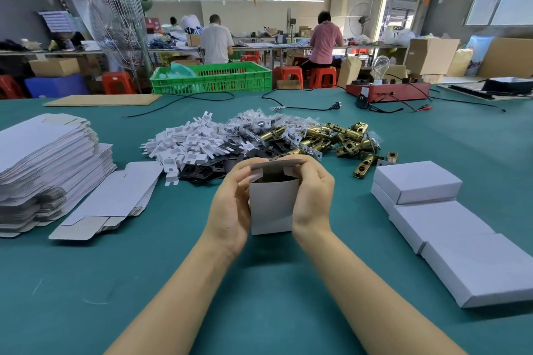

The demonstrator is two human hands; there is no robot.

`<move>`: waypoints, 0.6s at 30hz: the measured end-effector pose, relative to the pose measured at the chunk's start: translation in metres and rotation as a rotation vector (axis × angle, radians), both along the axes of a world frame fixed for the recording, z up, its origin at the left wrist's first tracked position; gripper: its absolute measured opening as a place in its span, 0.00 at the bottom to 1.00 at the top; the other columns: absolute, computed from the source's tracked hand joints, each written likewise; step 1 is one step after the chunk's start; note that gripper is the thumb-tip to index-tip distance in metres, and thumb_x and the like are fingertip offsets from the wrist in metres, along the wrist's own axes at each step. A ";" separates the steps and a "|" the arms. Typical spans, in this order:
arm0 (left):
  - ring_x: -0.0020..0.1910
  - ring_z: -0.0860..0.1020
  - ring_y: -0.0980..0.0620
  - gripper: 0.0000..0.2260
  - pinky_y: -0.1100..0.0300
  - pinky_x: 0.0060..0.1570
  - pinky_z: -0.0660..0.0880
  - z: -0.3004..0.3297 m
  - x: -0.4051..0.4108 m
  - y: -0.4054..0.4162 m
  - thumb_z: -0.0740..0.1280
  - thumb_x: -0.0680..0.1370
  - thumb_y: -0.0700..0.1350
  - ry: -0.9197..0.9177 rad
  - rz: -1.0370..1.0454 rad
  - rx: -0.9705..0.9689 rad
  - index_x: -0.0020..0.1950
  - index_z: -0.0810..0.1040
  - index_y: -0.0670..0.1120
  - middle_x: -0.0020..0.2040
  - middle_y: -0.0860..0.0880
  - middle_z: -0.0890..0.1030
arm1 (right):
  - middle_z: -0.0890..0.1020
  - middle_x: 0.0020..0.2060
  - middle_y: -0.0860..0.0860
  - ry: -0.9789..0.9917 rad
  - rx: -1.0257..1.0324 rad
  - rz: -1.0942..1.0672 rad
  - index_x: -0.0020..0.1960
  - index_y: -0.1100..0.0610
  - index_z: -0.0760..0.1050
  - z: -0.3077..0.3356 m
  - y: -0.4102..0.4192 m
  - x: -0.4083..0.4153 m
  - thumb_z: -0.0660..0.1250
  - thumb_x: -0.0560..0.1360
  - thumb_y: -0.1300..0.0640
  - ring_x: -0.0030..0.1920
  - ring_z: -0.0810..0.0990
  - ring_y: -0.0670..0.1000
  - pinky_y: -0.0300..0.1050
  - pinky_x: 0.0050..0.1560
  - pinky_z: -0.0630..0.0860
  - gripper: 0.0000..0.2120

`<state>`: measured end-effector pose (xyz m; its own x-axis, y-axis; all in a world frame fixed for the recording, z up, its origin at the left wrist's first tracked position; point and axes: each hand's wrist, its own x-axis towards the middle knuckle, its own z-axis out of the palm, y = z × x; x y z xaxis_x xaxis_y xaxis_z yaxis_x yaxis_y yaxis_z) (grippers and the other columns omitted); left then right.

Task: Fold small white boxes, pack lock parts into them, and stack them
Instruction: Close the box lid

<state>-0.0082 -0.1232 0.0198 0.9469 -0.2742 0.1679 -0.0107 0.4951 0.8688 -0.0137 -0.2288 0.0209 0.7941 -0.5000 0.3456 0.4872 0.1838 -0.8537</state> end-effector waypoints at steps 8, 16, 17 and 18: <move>0.50 0.77 0.47 0.13 0.51 0.52 0.71 0.003 -0.007 -0.003 0.73 0.64 0.54 -0.050 0.086 0.005 0.44 0.82 0.49 0.48 0.45 0.81 | 0.80 0.39 0.50 -0.131 -0.225 -0.094 0.44 0.55 0.77 -0.014 0.007 -0.006 0.56 0.77 0.50 0.42 0.77 0.49 0.40 0.45 0.73 0.13; 0.38 0.79 0.56 0.07 0.66 0.33 0.74 -0.005 -0.004 -0.002 0.69 0.67 0.49 -0.121 0.175 0.067 0.44 0.83 0.54 0.43 0.52 0.83 | 0.79 0.46 0.43 -0.097 -0.312 -0.140 0.52 0.47 0.73 -0.025 0.010 -0.006 0.54 0.74 0.43 0.47 0.77 0.46 0.43 0.47 0.74 0.14; 0.40 0.78 0.55 0.07 0.66 0.35 0.73 -0.007 -0.004 -0.002 0.67 0.69 0.48 -0.146 0.198 0.093 0.45 0.83 0.55 0.43 0.52 0.82 | 0.79 0.47 0.44 -0.097 -0.326 -0.148 0.53 0.46 0.72 -0.026 0.010 -0.006 0.54 0.73 0.42 0.47 0.76 0.44 0.39 0.48 0.73 0.14; 0.42 0.78 0.54 0.08 0.64 0.39 0.73 -0.009 -0.003 -0.003 0.66 0.71 0.47 -0.169 0.222 0.119 0.46 0.83 0.55 0.44 0.52 0.81 | 0.78 0.47 0.43 -0.096 -0.336 -0.154 0.54 0.45 0.71 -0.027 0.010 -0.006 0.53 0.73 0.42 0.47 0.76 0.42 0.36 0.47 0.71 0.14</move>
<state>-0.0114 -0.1257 0.0109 0.9474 -0.0910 0.3070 -0.2563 0.3592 0.8974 -0.0200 -0.2186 -0.0060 0.6742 -0.4575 0.5799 0.5681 -0.1804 -0.8029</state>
